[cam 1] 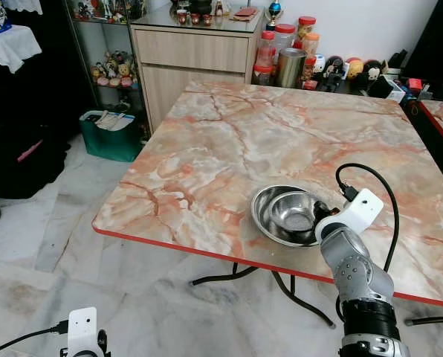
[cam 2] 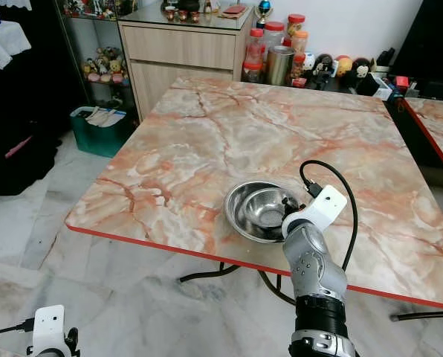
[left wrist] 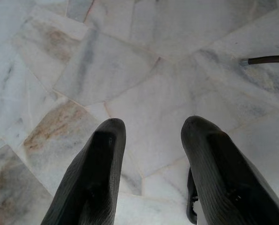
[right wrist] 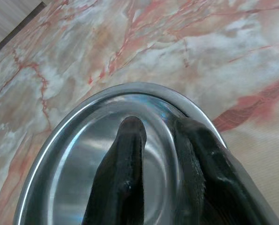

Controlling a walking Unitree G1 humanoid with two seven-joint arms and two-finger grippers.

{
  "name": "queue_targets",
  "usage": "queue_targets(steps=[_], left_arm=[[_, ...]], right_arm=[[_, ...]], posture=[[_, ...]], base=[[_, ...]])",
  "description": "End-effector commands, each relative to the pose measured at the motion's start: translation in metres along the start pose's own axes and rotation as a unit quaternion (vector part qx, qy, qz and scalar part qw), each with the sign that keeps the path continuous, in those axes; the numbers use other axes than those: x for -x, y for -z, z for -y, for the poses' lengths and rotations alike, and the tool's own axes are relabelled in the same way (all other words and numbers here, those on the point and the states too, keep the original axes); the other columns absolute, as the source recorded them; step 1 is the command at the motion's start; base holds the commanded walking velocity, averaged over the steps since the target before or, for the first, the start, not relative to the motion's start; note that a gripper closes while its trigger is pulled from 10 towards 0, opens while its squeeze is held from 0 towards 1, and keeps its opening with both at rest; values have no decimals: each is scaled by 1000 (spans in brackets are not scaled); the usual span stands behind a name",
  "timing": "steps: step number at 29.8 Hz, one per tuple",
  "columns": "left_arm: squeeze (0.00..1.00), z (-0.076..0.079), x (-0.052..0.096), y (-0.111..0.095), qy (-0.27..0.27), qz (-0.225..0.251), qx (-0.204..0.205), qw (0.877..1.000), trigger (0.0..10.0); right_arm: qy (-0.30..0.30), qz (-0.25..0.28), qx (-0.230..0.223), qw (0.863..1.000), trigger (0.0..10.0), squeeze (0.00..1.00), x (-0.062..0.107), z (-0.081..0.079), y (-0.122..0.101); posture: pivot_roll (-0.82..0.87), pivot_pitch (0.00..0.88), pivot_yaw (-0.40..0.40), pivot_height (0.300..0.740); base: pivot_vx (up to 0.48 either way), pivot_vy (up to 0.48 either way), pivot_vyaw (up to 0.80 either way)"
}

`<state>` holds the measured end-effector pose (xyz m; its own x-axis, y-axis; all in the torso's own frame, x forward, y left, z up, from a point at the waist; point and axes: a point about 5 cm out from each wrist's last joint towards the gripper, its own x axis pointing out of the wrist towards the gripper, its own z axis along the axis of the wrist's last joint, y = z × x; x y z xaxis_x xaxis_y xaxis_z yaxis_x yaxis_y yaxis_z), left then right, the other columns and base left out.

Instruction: Setting the table

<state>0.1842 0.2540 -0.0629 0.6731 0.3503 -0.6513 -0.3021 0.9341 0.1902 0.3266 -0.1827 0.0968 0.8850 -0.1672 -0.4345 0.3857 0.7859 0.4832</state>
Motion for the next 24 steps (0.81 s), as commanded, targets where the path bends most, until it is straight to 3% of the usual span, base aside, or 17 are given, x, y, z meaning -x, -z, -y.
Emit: queue_targets(steps=[1, 9, 13, 15, 19, 24], left_arm=[[0, 0, 0, 1, -2, -2, -3, 1000, 10000], [0, 0, -1, -1, -3, -1, -1, 1000, 10000], [0, 0, -1, -2, -3, 0, 0, 1000, 10000], [0, 0, -1, -2, -3, 1, 2, 1000, 10000], [0, 1, -1, -3, -5, 7, 11, 1000, 10000], [0, 4, -1, -5, -3, 7, 15, 1000, 10000]], right_arm=[[-5, -3, 7, 1000, 10000, 0, -1, -3, -2], [-8, 0, 20, 1000, 10000, 0, -1, -4, -4], [-21, 26, 64, 997, 10000, 0, 0, -8, -11], [-39, 66, 99, 992, 10000, 0, 2, -13, -18], [-95, 140, 138, 976, 10000, 0, 10, -27, -31], [-156, 204, 248, 934, 10000, 0, 18, -39, -27]], posture=[[133, 0, -53, 740], [133, 0, -53, 740], [135, 0, -55, 740], [135, 0, -55, 740], [133, 0, -54, 740], [124, 0, -54, 740]], base=[[0, 0, 0], [0, 0, 0], [0, 0, 0], [0, 0, 0], [0, 0, 0], [0, 0, 0]])
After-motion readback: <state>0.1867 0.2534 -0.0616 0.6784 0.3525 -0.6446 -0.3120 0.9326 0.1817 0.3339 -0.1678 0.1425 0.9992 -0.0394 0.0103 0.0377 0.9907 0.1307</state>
